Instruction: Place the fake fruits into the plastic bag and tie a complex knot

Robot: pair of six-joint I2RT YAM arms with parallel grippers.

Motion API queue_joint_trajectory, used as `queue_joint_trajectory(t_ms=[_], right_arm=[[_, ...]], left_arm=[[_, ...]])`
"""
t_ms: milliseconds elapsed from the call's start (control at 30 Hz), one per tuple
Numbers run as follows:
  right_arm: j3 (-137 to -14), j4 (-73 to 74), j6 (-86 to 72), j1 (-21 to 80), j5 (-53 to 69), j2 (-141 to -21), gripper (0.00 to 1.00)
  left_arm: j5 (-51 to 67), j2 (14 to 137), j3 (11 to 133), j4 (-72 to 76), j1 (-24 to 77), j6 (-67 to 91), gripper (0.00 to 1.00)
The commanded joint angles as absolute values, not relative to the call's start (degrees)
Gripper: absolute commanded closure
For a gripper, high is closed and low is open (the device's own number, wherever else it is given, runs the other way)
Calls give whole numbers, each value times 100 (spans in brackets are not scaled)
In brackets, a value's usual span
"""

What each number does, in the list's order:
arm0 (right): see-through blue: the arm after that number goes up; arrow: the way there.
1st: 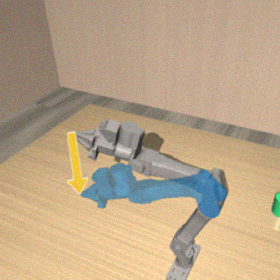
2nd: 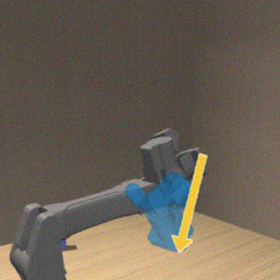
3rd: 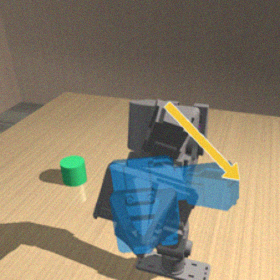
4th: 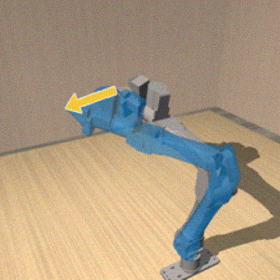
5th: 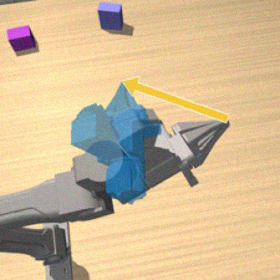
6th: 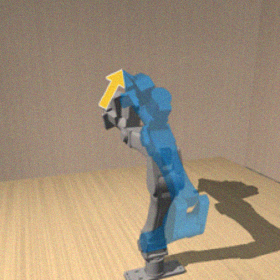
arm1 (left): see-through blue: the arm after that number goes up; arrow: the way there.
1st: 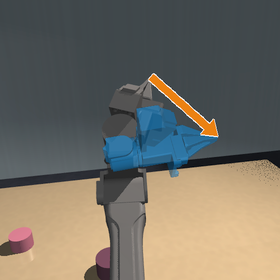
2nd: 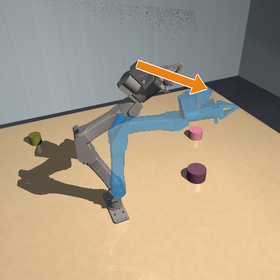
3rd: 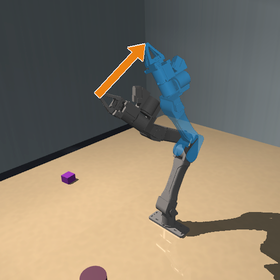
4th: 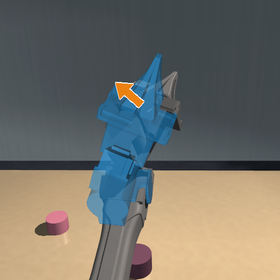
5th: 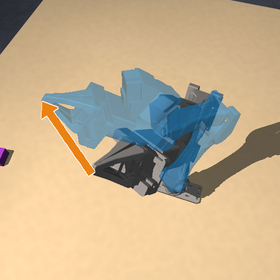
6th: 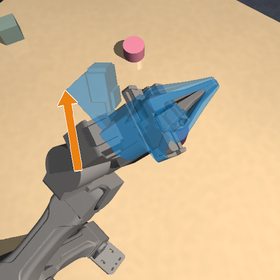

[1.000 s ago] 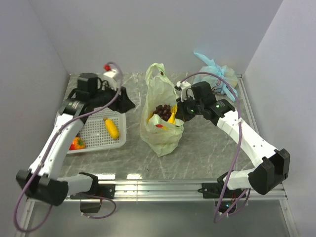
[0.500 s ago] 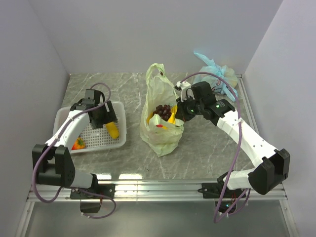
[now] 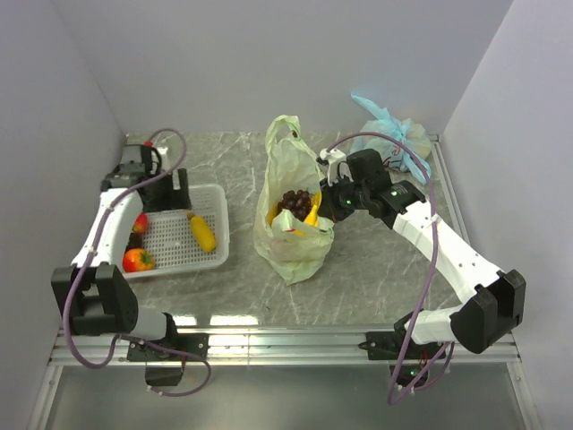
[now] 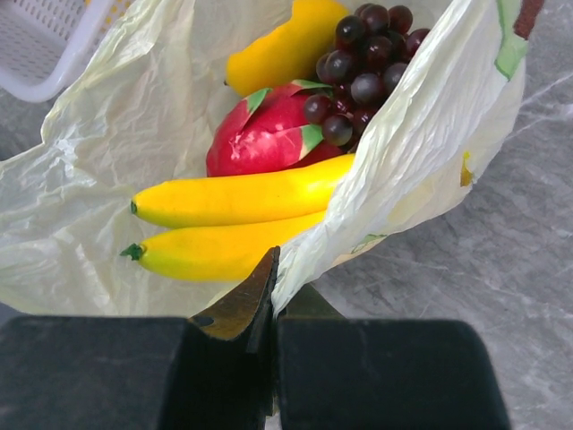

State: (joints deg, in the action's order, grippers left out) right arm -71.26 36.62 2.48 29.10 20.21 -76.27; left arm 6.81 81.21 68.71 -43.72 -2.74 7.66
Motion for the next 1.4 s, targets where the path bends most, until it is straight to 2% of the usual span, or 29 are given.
queue_joint_trajectory(t_ms=[0,167,333,700,967,1067,1200,1267,1367], right_arm=[[-7049,3568,308,2927,2083,-7506,100],[-7102,3621,290,2935,2083,-7497,100],[-6935,3560,229,2927,2118,-7418,100],[-6873,3542,220,2935,2206,-7383,100],[-6785,3472,185,2927,2215,-7374,100],[-6741,3454,167,2936,2232,-7365,100],[-6794,3498,176,2927,2232,-7374,100],[-6811,3515,167,2927,2241,-7400,100],[-6829,3516,167,2918,2233,-7400,100]], left_arm=[[1116,7726,7269,-5324,-851,-1105,10],[1370,7909,7277,-6178,-2106,-2477,9],[1091,8208,7076,-6346,-2662,-3102,9],[738,8973,5986,-5494,-2716,-2567,11],[1098,9606,6161,-4949,-2716,-2242,18],[1230,9808,6459,-4887,-2663,-2118,16],[1397,9940,6644,-4869,-2584,-2101,6],[1450,9967,6697,-4843,-2540,-2118,9],[1608,10002,6828,-5018,-2514,-2179,26]])
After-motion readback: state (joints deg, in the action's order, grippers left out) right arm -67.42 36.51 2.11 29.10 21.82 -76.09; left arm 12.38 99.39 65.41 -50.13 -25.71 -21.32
